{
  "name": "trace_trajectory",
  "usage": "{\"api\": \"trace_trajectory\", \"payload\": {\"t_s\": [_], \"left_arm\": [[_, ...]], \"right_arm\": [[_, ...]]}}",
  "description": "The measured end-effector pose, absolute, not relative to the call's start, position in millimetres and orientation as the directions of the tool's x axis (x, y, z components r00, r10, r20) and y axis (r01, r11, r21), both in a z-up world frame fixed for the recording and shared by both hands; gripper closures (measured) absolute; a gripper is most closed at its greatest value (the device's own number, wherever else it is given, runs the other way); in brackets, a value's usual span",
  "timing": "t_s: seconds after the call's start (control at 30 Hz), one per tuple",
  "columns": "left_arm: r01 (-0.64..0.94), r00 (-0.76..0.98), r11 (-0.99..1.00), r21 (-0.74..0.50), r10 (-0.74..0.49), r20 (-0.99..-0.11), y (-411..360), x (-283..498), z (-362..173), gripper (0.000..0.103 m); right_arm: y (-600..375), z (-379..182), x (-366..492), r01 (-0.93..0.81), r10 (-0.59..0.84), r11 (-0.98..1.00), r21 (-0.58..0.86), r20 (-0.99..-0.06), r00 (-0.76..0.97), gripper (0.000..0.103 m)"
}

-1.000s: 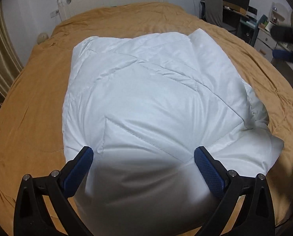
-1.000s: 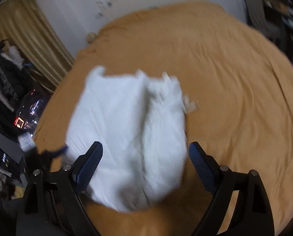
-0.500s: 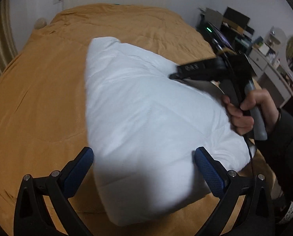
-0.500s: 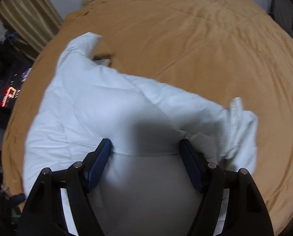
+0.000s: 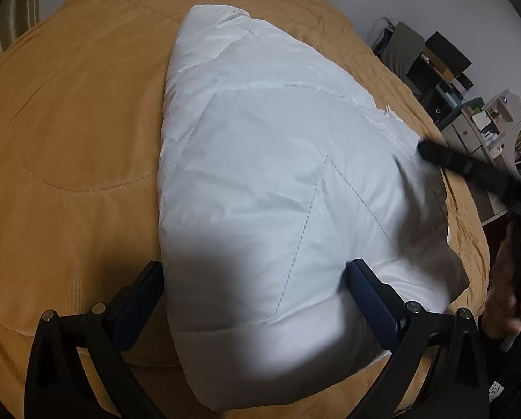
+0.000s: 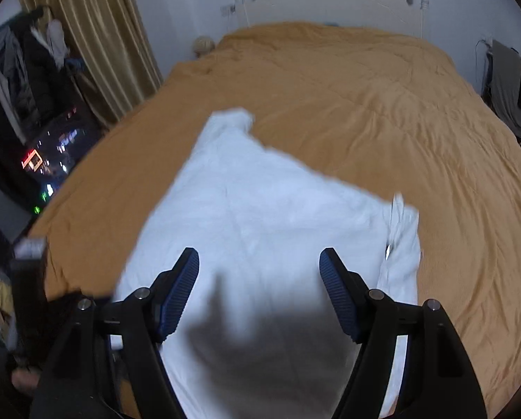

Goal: Fold large clothes

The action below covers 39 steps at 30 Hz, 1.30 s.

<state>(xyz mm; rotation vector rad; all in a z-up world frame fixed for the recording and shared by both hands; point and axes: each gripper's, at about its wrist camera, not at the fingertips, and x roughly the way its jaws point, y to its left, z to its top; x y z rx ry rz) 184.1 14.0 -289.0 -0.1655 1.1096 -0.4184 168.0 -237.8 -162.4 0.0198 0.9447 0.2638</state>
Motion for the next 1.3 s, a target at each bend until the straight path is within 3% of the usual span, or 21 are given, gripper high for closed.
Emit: {"api": "trace_trajectory", "payload": {"t_s": [0.07, 0.17, 0.3, 0.5, 0.63, 0.7, 0.87, 0.93, 1.03, 1.13, 1.17, 1.23, 1.3], "left_arm": [[0.247, 0.36, 0.907, -0.341, -0.413, -0.836, 13, 178, -290, 0.0], [0.282, 0.371, 0.91, -0.304, -0.396, -0.84, 5, 167, -293, 0.0], [0.275, 0.36, 0.914, -0.299, -0.387, -0.849, 4, 170, -299, 0.0], [0.289, 0.356, 0.915, -0.28, -0.375, -0.856, 3, 163, -302, 0.0], [0.308, 0.35, 0.907, -0.288, -0.39, -0.852, 0, 168, -303, 0.0], [0.333, 0.356, 0.903, -0.272, -0.387, -0.851, -2, 165, -302, 0.0], [0.339, 0.351, 0.905, -0.258, -0.376, -0.857, -4, 164, -304, 0.0], [0.333, 0.342, 0.902, -0.273, -0.386, -0.857, -2, 166, -305, 0.0], [0.335, 0.341, 0.901, -0.274, -0.387, -0.857, -3, 165, -303, 0.0], [0.322, 0.363, 0.9, -0.293, -0.403, -0.84, 2, 163, -294, 0.001], [0.326, 0.4, 0.903, -0.278, -0.399, -0.825, 7, 161, -286, 0.001], [0.34, 0.483, 0.917, -0.207, -0.359, -0.798, 7, 156, -272, 0.0], [0.359, 0.488, 0.923, -0.142, -0.315, -0.814, -1, 156, -274, 0.0]], "right_arm": [[-243, -206, 164, -0.174, 0.181, 0.978, 0.113, -0.876, 0.448, 0.031], [-260, -237, 148, -0.139, 0.208, 0.977, 0.163, -0.876, 0.434, 0.029], [-267, -233, 151, -0.112, 0.22, 0.975, 0.191, -0.886, 0.407, 0.029], [-249, -176, 185, -0.163, 0.256, 0.966, 0.2, -0.826, 0.502, 0.028], [-236, -205, 242, -0.103, 0.154, 0.987, 0.121, -0.896, 0.417, 0.027], [-249, -221, 254, -0.065, 0.167, 0.986, 0.154, -0.897, 0.409, 0.026], [-274, -197, 216, 0.034, 0.125, 0.987, 0.159, -0.873, 0.472, 0.029], [-263, -179, 182, -0.024, 0.166, 0.984, 0.177, -0.854, 0.493, 0.027], [-237, -177, 139, -0.147, 0.137, 0.986, 0.075, -0.868, 0.477, 0.027], [-229, -224, 110, -0.189, 0.036, 0.982, -0.03, -0.941, 0.336, 0.021], [-236, -235, 104, -0.161, 0.047, 0.987, -0.006, -0.946, 0.321, 0.013], [-257, -247, 99, -0.079, 0.106, 0.993, 0.087, -0.956, 0.274, 0.006], [-274, -248, 99, -0.024, 0.164, 0.986, 0.163, -0.954, 0.25, 0.006]]}}
